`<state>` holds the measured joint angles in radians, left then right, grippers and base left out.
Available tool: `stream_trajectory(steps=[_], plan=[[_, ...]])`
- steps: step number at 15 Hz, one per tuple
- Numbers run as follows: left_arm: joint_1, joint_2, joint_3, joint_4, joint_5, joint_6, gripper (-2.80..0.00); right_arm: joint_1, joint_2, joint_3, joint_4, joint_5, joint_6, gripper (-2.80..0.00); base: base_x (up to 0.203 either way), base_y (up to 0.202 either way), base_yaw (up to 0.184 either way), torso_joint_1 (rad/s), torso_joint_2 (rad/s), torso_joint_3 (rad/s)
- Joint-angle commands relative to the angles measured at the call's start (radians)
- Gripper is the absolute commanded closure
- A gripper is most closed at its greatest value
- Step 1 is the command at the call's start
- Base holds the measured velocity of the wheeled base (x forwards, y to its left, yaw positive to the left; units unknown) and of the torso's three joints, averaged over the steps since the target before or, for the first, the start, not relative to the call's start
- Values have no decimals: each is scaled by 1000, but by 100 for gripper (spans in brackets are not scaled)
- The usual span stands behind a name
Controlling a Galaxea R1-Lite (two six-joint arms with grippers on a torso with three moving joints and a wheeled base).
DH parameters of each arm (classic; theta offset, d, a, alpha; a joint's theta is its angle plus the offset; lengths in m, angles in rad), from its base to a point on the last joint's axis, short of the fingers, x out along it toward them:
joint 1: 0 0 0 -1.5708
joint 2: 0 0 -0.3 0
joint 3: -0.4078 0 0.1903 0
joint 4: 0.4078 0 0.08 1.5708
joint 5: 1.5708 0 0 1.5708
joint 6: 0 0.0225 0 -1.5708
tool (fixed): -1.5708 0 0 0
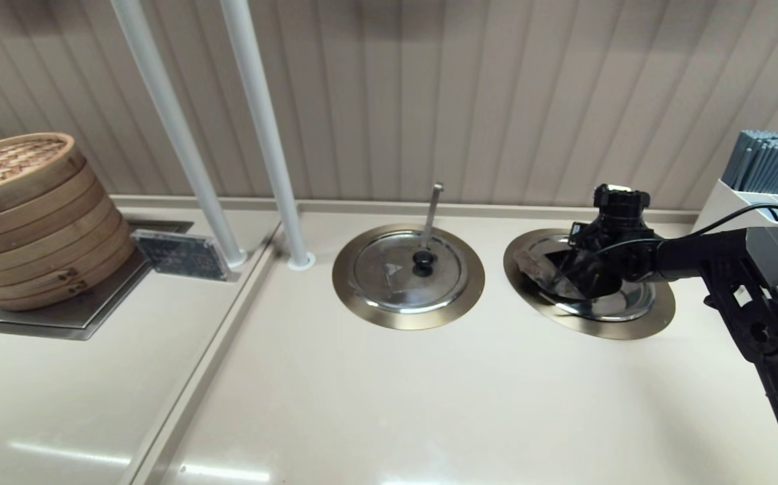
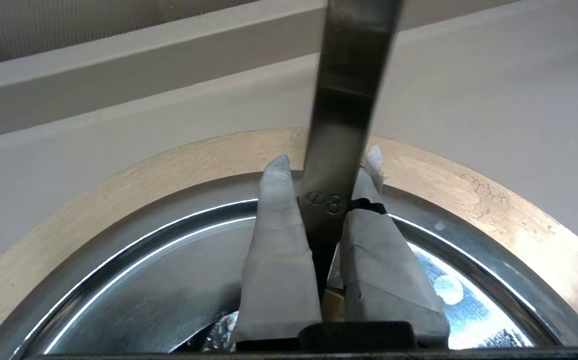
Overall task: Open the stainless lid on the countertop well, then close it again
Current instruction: Stir with a spoon
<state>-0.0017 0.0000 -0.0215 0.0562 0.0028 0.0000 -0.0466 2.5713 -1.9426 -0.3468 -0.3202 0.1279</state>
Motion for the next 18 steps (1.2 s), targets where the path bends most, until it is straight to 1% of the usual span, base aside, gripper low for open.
stream_trajectory(steps=[1, 7, 10, 16, 18], plan=[[0, 0, 0, -1, 0, 0, 0, 3, -21, 4, -1, -3, -2, 0, 0, 0, 0, 0, 0, 0], [0, 0, 0, -1, 0, 0, 0, 6, -68, 37, -1, -3, 1, 0, 0, 0, 0, 0, 0, 0], [0, 0, 0, 1, 0, 0, 0, 14, -129, 90, -1, -2, 13, 0, 0, 0, 0, 0, 0, 0], [0, 0, 0, -1, 0, 0, 0, 29, -290, 229, -1, 1, -1, 0, 0, 0, 0, 0, 0, 0], [0, 0, 0, -1, 0, 0, 0, 40, -269, 243, -2, 0, -5, 0, 0, 0, 0, 0, 0, 0]])
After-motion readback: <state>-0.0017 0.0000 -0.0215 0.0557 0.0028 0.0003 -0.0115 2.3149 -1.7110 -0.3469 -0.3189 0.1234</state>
